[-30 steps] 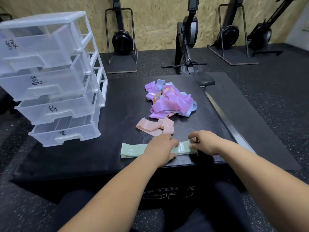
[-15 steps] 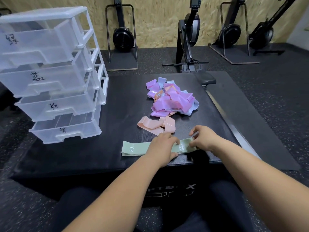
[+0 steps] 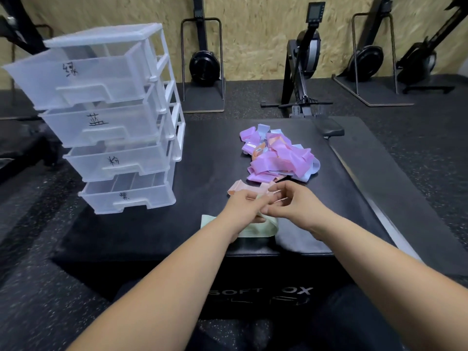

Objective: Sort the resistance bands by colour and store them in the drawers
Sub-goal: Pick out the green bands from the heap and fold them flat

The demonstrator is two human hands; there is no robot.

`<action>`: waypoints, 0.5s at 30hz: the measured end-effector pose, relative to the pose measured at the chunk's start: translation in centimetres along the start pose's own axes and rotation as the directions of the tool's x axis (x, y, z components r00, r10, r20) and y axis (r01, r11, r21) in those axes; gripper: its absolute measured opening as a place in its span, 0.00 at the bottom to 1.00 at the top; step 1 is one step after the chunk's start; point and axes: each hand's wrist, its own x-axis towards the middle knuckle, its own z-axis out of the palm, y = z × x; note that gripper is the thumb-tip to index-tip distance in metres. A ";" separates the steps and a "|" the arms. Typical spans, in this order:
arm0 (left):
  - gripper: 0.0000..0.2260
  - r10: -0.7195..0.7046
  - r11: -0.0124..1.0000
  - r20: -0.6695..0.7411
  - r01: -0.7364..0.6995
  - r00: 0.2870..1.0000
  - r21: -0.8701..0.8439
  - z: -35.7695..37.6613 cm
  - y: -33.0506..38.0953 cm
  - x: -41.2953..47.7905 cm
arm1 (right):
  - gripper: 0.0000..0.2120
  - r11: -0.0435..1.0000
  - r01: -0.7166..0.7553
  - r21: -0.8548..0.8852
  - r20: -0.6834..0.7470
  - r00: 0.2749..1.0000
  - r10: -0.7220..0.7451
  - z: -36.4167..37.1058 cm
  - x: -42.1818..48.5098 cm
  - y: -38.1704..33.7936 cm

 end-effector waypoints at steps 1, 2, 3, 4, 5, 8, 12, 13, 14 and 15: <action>0.05 -0.003 1.000 -0.020 0.003 1.000 -0.003 -0.7 -0.2 -0.1 | 0.27 1.000 0.021 0.012 0.014 1.000 -0.021 0.5 -0.1 -0.1; 0.06 -0.011 1.000 -0.056 0.011 0.998 -0.011 -1.4 -0.6 0.1 | 0.27 0.999 0.038 0.025 0.011 0.999 -0.038 0.9 -0.2 -0.2; 0.06 -0.027 1.000 -0.093 0.025 0.995 -0.014 -2.1 -0.9 0.3 | 0.27 0.998 0.046 0.040 -0.002 0.999 -0.046 1.2 -0.2 -0.3; 0.07 -0.036 0.999 -0.124 0.035 0.992 -0.009 -2.7 -1.1 0.3 | 0.26 0.997 0.053 0.047 -0.016 0.998 -0.053 1.5 -0.2 -0.3; 0.10 -0.040 0.999 -0.149 0.041 0.988 0.004 -3.2 -1.3 0.4 | 0.26 0.997 0.067 0.043 -0.033 0.997 -0.065 1.9 -0.1 -0.1; 0.11 -0.038 0.999 -0.192 0.042 0.981 0.019 -4.2 -1.5 0.2 | 0.31 0.966 0.140 -0.217 -0.063 0.986 -0.156 2.6 0.4 0.9; 0.09 -0.036 0.999 -0.211 0.042 0.977 0.027 -5.6 -1.3 -0.4 | 0.51 0.808 0.209 -0.550 0.148 0.977 -0.152 4.3 1.0 1.8; 0.08 -0.036 0.999 -0.221 0.043 0.975 0.030 -6.1 -1.2 -0.6 | 0.51 0.789 0.221 -0.573 0.170 0.974 -0.149 4.8 1.2 2.1; 0.08 -0.031 0.998 -0.232 0.040 0.972 0.037 -6.7 -1.2 -0.8 | 0.50 0.774 0.231 -0.589 0.176 0.972 -0.155 5.3 1.4 2.4; 0.08 -0.025 0.999 -0.246 0.036 0.969 0.041 -7.4 -1.2 -0.9 | 0.48 0.767 0.229 -0.599 0.168 0.973 -0.159 5.7 1.6 2.6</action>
